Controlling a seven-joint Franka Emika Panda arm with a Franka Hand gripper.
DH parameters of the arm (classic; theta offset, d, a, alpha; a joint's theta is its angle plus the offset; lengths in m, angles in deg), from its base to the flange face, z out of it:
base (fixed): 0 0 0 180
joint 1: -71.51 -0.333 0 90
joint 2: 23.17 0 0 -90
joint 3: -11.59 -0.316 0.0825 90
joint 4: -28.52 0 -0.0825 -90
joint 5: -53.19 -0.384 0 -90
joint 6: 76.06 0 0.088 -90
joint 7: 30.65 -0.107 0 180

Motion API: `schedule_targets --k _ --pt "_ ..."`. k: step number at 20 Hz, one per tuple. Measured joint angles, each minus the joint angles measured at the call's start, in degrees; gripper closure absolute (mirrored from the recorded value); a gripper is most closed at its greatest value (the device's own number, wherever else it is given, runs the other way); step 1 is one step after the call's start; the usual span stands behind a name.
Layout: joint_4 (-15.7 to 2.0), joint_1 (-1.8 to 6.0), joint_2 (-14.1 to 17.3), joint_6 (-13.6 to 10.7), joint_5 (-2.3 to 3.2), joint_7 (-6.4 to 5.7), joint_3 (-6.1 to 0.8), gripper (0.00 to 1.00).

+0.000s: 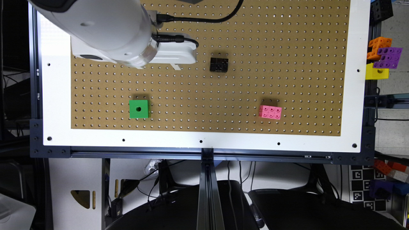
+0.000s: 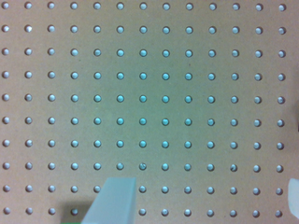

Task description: Pick up green block.

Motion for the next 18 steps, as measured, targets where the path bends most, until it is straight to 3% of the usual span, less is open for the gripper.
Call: schedule_targets --k 5,8,12,18 --pt "-0.05 0.71 0.0 0.0 0.01 0.00 0.02 0.00" --pt "-0.96 1.97 0.4 0.0 0.42 0.24 0.05 0.00" --pt "-4.36 3.92 3.2 0.0 0.44 1.88 0.06 0.00" --pt "-9.74 4.52 8.2 0.0 0.45 2.32 0.06 0.00"
